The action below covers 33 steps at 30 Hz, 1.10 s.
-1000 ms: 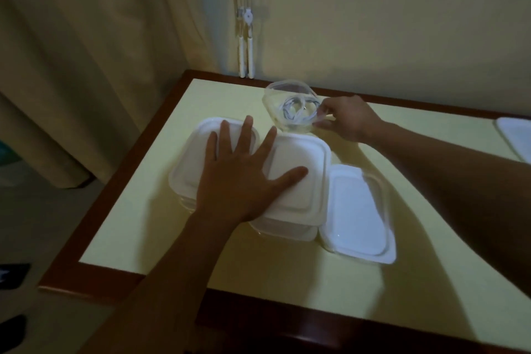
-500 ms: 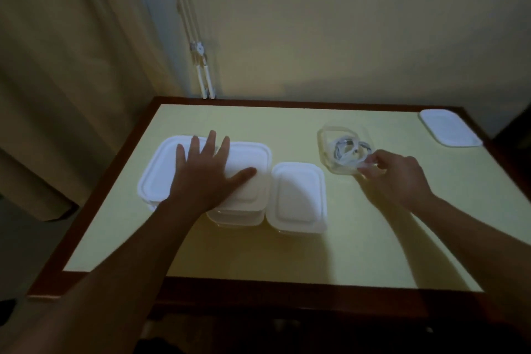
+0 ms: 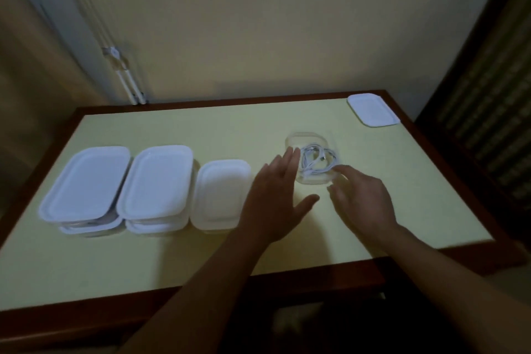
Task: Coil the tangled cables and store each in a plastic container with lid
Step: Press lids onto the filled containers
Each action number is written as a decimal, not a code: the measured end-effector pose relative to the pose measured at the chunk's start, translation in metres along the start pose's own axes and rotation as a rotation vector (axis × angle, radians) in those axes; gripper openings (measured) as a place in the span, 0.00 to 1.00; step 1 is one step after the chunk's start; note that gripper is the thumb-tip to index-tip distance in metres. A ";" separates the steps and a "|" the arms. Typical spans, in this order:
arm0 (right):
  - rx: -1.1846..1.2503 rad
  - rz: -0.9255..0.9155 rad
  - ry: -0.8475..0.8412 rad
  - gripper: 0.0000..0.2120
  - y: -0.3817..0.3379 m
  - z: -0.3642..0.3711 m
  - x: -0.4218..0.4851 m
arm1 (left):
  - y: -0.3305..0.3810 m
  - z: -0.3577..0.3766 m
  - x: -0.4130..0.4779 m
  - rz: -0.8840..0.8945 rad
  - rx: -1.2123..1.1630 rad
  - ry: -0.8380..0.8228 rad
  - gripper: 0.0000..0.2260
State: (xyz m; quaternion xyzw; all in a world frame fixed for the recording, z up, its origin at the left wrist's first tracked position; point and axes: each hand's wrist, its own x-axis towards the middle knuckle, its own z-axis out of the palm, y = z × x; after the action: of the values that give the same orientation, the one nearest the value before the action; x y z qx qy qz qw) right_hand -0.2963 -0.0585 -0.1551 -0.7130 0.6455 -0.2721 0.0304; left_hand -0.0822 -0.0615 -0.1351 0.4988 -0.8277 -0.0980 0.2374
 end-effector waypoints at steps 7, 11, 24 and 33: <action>0.050 0.091 0.002 0.18 0.036 0.010 -0.017 | 0.019 0.058 -0.009 -0.344 -0.314 0.026 0.54; -0.046 0.105 0.055 0.14 0.048 0.016 0.009 | 0.015 0.066 0.001 -0.469 -0.378 0.154 0.54; -0.331 0.354 0.037 0.26 0.113 0.042 0.127 | -0.001 0.081 0.041 -0.377 -0.323 0.164 0.50; -0.284 0.265 0.061 0.14 0.123 0.046 0.142 | 0.001 0.081 0.043 -0.372 -0.269 0.156 0.49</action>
State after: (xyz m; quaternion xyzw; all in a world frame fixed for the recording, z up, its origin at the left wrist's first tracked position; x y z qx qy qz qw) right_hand -0.3854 -0.2256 -0.1936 -0.6102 0.7664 -0.1934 -0.0547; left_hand -0.1398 -0.1050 -0.1924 0.6128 -0.6802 -0.2109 0.3427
